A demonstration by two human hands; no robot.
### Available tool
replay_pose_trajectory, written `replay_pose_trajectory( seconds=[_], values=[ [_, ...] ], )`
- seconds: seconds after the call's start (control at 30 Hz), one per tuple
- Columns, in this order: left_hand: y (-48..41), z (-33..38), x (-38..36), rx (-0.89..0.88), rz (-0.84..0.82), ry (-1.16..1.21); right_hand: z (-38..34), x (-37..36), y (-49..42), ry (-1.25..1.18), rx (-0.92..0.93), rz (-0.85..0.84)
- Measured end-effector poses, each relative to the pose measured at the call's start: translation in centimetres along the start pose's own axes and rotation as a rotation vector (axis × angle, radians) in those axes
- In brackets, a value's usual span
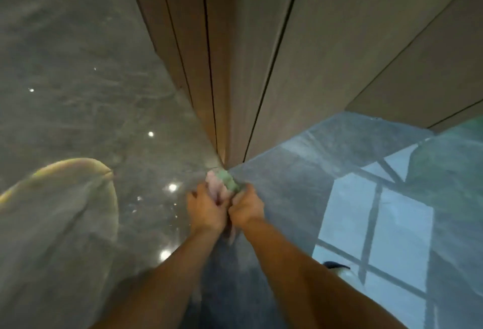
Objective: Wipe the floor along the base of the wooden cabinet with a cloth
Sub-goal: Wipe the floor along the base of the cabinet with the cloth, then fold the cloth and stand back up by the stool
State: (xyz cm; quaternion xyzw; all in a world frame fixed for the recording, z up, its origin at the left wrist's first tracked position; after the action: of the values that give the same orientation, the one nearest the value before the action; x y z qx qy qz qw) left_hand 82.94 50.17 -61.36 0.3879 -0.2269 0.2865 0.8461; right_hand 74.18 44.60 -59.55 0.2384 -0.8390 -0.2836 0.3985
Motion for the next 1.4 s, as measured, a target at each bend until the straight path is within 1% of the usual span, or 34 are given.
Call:
replay_pose_trajectory(
  seconds=[0.03, 0.07, 0.1, 0.13, 0.17, 0.2, 0.23, 0.27, 0.3, 0.33, 0.4, 0.47, 0.5, 0.57, 0.6, 0.73, 0.83, 0.87, 0.93, 1.03, 1.13, 1.27, 1.4],
  values=[
    [0.8, 0.8, -0.6, 0.101, -0.039, 0.244, 0.5, 0.8, 0.3, -0.079, -0.062, 0.009],
    [1.4, 0.9, -1.0, 0.192, -0.102, 0.428, 1.0, 2.0, 0.7, -0.198, -0.117, 0.005],
    [2.6, 0.8, -1.0, 0.255, -0.244, 0.534, 1.6, 3.3, 1.5, -0.362, -0.161, -0.035],
    [4.6, 1.1, -0.7, 0.283, -0.429, 0.61, 2.0, 5.0, 2.9, -0.508, -0.195, -0.095],
    [6.8, 1.7, -0.3, 0.304, -0.571, 0.686, 2.6, 6.8, 4.2, -0.616, -0.212, -0.134],
    [9.0, 2.4, 0.4, 0.353, -0.628, 0.718, 3.1, 8.8, 5.7, -0.634, -0.206, -0.148],
    [11.1, 2.9, 1.0, 0.418, -0.608, 0.716, 3.8, 10.7, 7.4, -0.617, -0.197, -0.154],
    [13.4, 3.5, 1.6, 0.457, -0.514, 0.678, 4.4, 12.8, 9.7, -0.578, -0.188, -0.172],
    [15.9, 4.4, 2.4, 0.452, -0.438, 0.676, 4.9, 14.7, 11.9, -0.6, -0.201, -0.205],
    [18.7, 5.8, 3.1, 0.429, -0.412, 0.714, 5.1, 16.9, 14.4, -0.637, -0.207, -0.246],
    [24.1, 9.4, 4.2, 0.389, -0.461, 0.805, 4.8, 22.2, 20.0, -0.701, -0.187, -0.236],
    [29.9, 13.7, 5.4, 0.383, -0.553, 0.843, 4.3, 27.8, 26.4, -0.772, -0.157, -0.163],
    [32.9, 16.1, 6.3, 0.373, -0.552, 0.845, 4.4, 30.4, 29.6, -0.807, -0.163, -0.118],
    [38.4, 20.1, 8.0, 0.361, -0.46, 0.8, 4.5, 35.2, 35.5, -0.875, -0.181, -0.112],
    [41.0, 22.2, 8.8, 0.344, -0.449, 0.773, 4.6, 37.6, 38.2, -0.928, -0.181, -0.138],
    [51.3, 30.7, 10.2, 0.138, -0.416, 0.502, 5.7, 47.4, 46.6, -1.079, -0.179, -0.087],
    [58.3, 36.5, 8.3, 0.052, -0.404, 0.473, 9.1, 53.7, 51.1, -1.206, -0.191, -0.077],
    [60.5, 38.2, 7.1, 0.041, -0.402, 0.497, 10.3, 55.9, 52.3, -1.23, -0.183, -0.092],
    [65.2, 41.9, 4.3, 0.037, -0.433, 0.505, 13.3, 60.6, 55.0, -1.265, -0.187, -0.054],
    [72.0, 47.1, 0.0, 0.008, -0.494, 0.478, 18.1, 68.3, 59.1, -1.269, -0.195, 0.012],
    [76.9, 51.8, -3.5, -0.01, -0.591, 0.495, 21.5, 75.4, 62.3, -1.195, -0.144, 0.078],
    [80.3, 58.6, -7.6, -0.097, -0.66, 0.449, 24.4, 83.6, 63.4, -1.162, -0.113, 0.187],
    [79.3, 63.5, -11.5, -0.182, -0.675, 0.385, 25.5, 88.5, 60.8, -1.163, -0.13, 0.283]
  ],
)
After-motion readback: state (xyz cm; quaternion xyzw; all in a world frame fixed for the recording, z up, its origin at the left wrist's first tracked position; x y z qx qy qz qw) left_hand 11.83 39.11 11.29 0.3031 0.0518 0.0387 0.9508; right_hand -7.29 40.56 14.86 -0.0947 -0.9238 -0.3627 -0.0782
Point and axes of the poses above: each hand's wrist, its own y-axis away from the middle knuckle, its own x-axis out of the back of the hand, z = x × y, the point moved 2 cm from there along -y, towards the middle knuckle, and after that the axes turned 1 degree about y, right-handed, at the moved point
